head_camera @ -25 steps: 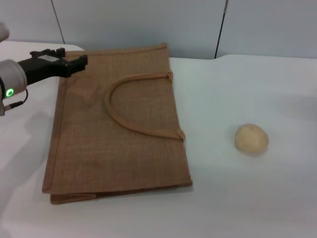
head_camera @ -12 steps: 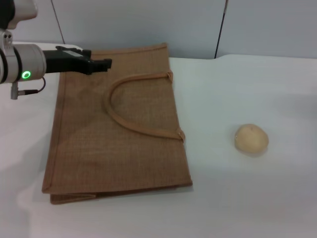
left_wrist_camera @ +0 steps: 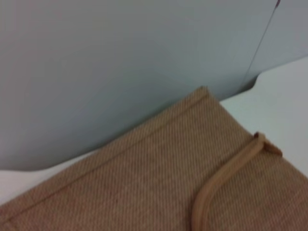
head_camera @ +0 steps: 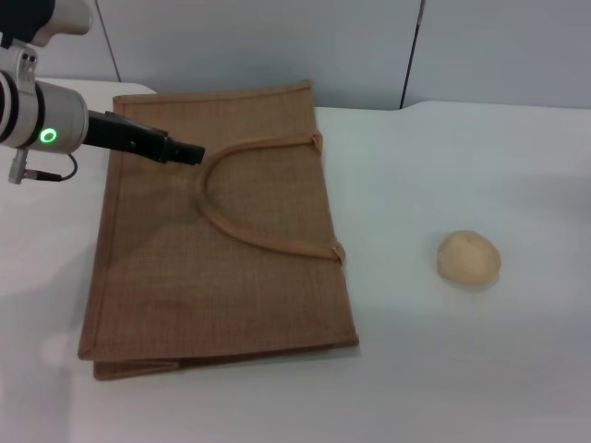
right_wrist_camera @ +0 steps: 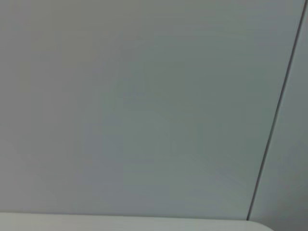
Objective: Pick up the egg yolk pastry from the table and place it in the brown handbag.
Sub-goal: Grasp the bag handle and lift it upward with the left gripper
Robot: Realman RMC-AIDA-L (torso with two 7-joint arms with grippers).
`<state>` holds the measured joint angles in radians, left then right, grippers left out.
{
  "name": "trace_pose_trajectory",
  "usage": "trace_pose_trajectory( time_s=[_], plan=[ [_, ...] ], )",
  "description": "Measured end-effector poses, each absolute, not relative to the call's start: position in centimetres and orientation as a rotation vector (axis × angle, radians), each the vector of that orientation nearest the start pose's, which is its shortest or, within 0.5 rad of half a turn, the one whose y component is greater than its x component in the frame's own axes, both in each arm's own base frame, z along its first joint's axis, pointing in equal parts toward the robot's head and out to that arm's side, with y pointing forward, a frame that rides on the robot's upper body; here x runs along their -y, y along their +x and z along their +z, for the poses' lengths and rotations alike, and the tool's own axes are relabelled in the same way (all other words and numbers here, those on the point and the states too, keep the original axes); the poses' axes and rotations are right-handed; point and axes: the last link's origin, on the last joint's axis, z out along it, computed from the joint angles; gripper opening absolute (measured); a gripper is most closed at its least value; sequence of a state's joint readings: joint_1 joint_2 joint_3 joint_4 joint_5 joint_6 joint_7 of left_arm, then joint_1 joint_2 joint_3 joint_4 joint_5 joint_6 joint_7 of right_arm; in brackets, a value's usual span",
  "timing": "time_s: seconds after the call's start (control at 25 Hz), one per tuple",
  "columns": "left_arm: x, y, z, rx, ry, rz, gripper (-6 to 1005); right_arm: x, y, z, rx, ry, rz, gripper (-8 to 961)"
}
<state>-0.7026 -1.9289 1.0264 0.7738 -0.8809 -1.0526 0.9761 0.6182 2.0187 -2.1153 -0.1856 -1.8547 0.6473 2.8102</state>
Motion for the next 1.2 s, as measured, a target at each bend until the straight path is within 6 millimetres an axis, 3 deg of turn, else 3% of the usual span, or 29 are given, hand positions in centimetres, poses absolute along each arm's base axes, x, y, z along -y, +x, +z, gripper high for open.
trace_pose_trajectory(
  time_s=[0.72,1.2],
  plan=[
    [-44.7,-24.1,6.5,1.038,-2.336,0.110,691,-40.1,36.0,1.6,-0.747,-1.434,0.211,884],
    [-44.8,-23.0,4.5,1.017,-2.369,0.111,680,-40.4,35.5,1.3,-0.751,-1.441,0.221,884]
  ],
)
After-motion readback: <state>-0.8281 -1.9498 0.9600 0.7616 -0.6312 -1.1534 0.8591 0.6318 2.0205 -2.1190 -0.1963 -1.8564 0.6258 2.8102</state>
